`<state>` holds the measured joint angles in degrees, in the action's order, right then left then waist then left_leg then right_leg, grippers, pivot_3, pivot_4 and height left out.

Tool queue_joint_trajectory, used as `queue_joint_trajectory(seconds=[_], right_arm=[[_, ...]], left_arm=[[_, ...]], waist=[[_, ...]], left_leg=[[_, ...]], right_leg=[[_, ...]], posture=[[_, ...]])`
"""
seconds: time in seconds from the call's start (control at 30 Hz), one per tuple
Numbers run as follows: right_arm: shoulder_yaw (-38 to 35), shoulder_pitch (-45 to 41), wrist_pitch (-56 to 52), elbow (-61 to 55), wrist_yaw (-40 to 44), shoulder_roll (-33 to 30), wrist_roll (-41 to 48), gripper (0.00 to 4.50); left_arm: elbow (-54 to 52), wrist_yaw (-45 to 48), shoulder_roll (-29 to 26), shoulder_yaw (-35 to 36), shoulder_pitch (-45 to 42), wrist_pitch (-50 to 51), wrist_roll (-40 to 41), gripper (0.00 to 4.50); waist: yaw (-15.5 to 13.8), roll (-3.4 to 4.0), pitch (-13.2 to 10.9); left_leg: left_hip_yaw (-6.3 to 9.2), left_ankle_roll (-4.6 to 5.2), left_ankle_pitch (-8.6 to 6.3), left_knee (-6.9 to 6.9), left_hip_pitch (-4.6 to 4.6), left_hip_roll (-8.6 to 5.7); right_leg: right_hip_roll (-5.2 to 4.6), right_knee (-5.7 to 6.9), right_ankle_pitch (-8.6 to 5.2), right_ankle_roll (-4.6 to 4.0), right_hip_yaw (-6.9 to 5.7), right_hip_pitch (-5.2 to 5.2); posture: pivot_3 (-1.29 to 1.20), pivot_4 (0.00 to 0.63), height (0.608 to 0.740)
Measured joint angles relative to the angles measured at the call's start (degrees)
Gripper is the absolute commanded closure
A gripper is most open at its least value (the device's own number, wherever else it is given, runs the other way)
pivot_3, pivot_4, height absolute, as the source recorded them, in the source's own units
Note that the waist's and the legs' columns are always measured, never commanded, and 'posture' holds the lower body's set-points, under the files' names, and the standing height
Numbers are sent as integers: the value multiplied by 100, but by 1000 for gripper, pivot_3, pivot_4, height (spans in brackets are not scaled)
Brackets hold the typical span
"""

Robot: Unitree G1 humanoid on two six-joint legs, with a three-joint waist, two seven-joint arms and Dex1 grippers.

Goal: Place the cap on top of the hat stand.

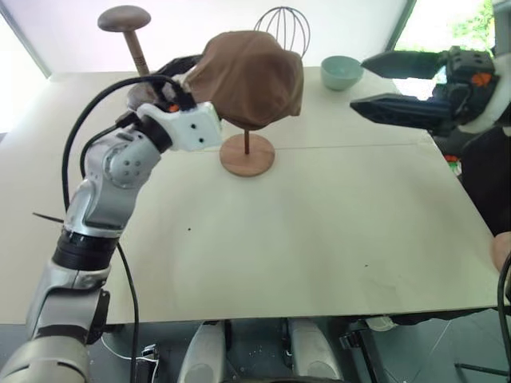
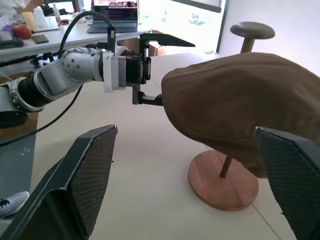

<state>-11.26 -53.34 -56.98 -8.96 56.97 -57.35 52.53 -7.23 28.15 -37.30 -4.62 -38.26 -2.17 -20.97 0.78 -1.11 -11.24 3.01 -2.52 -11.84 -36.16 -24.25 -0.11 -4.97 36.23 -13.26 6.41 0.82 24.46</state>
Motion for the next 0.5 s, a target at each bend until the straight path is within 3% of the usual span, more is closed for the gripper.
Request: queue_joint_trajectory(seconds=[0.23, 0.33, 0.5], right_arm=[[288, 403, 424, -304, 233, -12, -420, 0], [549, 609, 912, -519, 173, 7, -942, 0], [1073, 802, 1664, -1220, -309, 479, -1810, 0]], left_arm=[[-1018, 845, -450, 742, 603, 576, 1154, 59], [-1193, 1429, -775, 1294, 668, 1283, 2103, 59], [-631, 2582, -1517, 2287, 160, 3913, 4467, 59]], waist=[[-5, 0, 0], [5, 0, 0], [44, -4, -3]], left_leg=[[-1, 0, 0, -2, 0, 0], [-1, 0, 0, -2, 1, 1], [8, 0, 0, -2, 2, 8]], right_leg=[[0, -1, 0, 0, 0, 0], [1, -1, -1, -1, 0, 0], [15, 2, -3, 1, -2, 0]], posture=[[0, 150, 740], [0, 150, 740], [0, 150, 740]])
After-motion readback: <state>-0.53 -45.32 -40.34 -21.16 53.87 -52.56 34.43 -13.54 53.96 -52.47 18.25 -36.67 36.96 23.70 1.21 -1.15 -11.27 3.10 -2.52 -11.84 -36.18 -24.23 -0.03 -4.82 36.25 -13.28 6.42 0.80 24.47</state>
